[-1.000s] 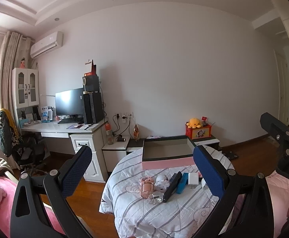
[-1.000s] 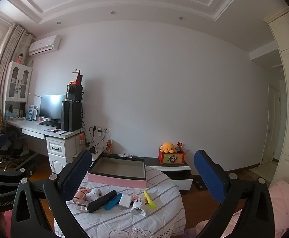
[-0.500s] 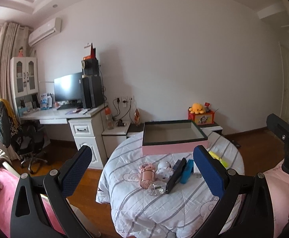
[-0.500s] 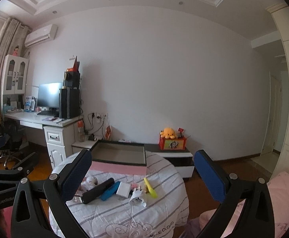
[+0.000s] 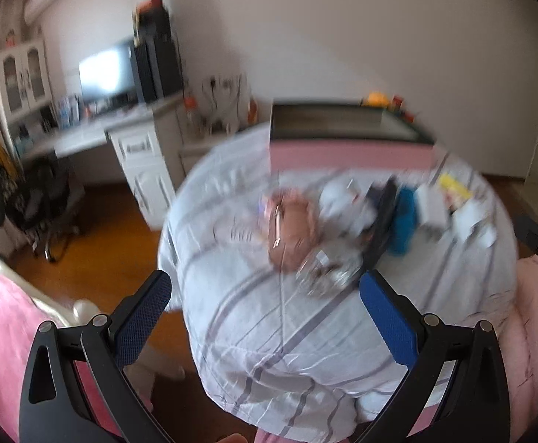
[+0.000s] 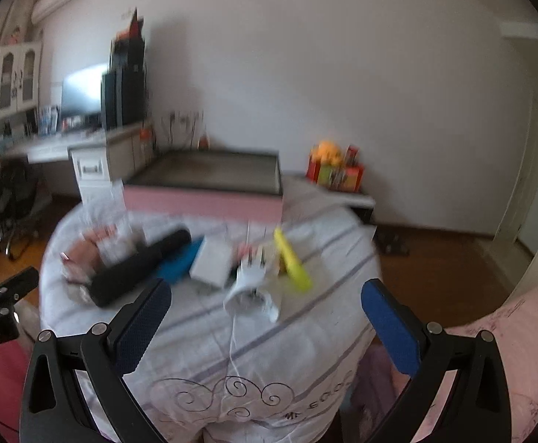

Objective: Organize rigid objects
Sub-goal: 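Move left gripper to the rose-gold jar while right gripper reaches the white plug adapter, then close left gripper on the rose-gold jar while right gripper grasps the white plug adapter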

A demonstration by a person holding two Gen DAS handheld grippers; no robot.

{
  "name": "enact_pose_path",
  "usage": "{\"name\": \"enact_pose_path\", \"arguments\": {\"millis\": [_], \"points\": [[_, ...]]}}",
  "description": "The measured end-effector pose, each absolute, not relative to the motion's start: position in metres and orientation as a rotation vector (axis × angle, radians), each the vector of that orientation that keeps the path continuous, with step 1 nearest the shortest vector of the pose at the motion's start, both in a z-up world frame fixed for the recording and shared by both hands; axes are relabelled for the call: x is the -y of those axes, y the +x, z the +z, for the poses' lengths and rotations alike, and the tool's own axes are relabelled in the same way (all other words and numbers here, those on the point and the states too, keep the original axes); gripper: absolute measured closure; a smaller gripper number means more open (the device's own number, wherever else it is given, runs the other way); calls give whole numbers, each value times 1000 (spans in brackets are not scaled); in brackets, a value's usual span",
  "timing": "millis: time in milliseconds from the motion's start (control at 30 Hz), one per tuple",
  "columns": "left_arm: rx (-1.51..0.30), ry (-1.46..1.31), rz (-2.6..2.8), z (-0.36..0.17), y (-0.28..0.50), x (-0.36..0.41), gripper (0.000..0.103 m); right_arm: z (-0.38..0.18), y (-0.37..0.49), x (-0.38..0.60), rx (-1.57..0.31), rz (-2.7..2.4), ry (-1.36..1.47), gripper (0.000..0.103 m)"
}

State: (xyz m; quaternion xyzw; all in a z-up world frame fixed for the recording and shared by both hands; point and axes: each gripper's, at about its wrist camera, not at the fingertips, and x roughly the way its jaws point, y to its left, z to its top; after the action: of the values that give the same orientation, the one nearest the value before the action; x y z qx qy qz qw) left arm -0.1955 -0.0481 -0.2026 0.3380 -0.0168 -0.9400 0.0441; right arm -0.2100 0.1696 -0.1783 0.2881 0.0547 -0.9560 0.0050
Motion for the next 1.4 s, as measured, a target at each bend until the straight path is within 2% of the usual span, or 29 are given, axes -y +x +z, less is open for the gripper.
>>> {"name": "enact_pose_path", "arguments": {"millis": [167,400,500,833,900,967,1067,1200,1400], "points": [[22,1144,-2819,-227,-222,60,0,-205,-236,-172,-194,-2948,1024,0],[-158,1173,-2897,-221,-238,76,0,-226,-263,-176,-197,-2895,1114,0],[-176,1172,-2944,-216,-241,79,0,-229,-270,-177,-204,-2873,1124,0],[-392,1185,-2973,-212,-268,94,0,-240,-293,-192,-78,-2803,1153,0],[-339,1184,-2953,-211,-273,95,0,-240,-296,-195,-62,-2799,1150,0],[-248,1204,-2895,-215,-281,95,0,-240,-299,-197,-43,-2781,1146,4],[-311,1249,-2893,-219,-290,95,0,-239,-305,-198,-28,-2772,1151,10],[-289,1290,-2895,-230,-307,85,0,-237,-311,-200,-4,-2759,1148,13],[-285,1328,-2860,-240,-318,82,0,-238,-313,-205,-3,-2756,1156,29]]}}
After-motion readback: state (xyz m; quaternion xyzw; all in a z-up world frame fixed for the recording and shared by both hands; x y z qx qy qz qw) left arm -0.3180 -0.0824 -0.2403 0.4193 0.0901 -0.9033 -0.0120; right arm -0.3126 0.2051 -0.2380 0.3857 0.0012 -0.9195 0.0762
